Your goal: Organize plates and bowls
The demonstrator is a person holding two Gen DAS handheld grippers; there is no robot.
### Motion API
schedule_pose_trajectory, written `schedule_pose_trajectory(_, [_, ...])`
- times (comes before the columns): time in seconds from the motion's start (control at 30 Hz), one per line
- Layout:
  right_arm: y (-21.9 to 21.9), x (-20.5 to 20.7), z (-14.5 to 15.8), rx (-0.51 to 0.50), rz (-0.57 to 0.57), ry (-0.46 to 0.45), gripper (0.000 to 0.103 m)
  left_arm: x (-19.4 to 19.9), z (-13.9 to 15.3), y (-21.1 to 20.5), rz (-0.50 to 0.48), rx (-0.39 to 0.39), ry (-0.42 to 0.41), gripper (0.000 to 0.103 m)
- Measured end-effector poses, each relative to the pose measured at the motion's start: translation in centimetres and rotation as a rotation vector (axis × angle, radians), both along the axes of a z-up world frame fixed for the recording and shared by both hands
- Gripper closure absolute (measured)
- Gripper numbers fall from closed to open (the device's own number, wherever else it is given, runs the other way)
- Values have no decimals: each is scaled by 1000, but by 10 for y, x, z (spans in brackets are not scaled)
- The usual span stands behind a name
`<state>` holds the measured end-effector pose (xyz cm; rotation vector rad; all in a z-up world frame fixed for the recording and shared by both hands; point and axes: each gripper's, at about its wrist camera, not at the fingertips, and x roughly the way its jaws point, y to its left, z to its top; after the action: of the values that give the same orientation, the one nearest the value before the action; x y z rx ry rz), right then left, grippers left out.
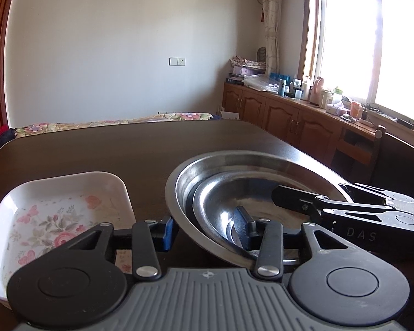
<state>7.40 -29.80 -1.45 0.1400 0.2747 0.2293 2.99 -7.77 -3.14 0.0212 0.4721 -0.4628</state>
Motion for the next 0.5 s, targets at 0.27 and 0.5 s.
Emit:
schedule_pose_trajectory(0.27, [0, 2, 6, -2, -4, -12, 44, -1, 6, 8, -4, -17, -23, 59])
schedule_pose_trajectory(0.5, [1, 3, 22, -10, 14, -41, 44, -2, 28, 15, 1, -44, -64, 59])
